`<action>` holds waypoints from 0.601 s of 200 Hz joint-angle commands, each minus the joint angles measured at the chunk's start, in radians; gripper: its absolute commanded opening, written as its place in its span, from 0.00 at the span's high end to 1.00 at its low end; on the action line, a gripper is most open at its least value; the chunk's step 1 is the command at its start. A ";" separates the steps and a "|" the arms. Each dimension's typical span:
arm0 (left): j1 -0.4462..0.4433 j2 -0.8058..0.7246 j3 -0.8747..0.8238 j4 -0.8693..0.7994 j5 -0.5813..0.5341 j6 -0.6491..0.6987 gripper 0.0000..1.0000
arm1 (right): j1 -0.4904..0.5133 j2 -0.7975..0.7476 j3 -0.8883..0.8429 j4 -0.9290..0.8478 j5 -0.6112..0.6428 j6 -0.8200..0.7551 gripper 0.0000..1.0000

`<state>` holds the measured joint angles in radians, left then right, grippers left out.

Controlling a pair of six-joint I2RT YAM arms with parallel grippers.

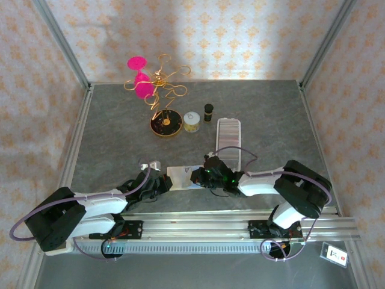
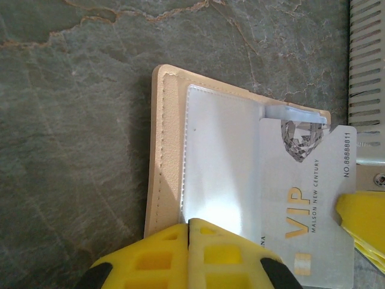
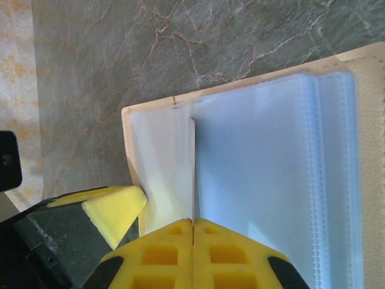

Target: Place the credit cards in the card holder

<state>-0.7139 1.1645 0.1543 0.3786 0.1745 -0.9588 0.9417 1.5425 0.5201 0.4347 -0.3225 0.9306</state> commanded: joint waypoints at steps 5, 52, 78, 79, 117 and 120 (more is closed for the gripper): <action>-0.007 -0.011 -0.021 -0.041 -0.010 0.015 1.00 | 0.003 0.028 0.020 -0.030 -0.036 -0.018 1.00; -0.009 -0.019 -0.022 -0.045 -0.012 0.017 1.00 | 0.005 0.049 0.034 -0.081 -0.022 -0.031 0.96; -0.009 -0.026 -0.027 -0.047 -0.013 0.015 1.00 | 0.004 0.062 0.044 -0.073 -0.013 -0.023 0.97; -0.009 -0.026 -0.027 -0.047 -0.013 0.015 1.00 | 0.005 0.063 0.044 -0.073 -0.013 -0.023 0.98; -0.009 -0.037 -0.030 -0.055 -0.017 0.013 1.00 | 0.004 0.059 0.043 -0.044 0.010 -0.001 1.00; -0.009 -0.037 -0.030 -0.056 -0.017 0.014 1.00 | 0.004 0.057 0.043 -0.044 0.013 0.001 1.00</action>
<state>-0.7139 1.1381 0.1421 0.3687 0.1738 -0.9588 0.9398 1.5879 0.5453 0.4065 -0.3290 0.9203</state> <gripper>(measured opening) 0.048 0.043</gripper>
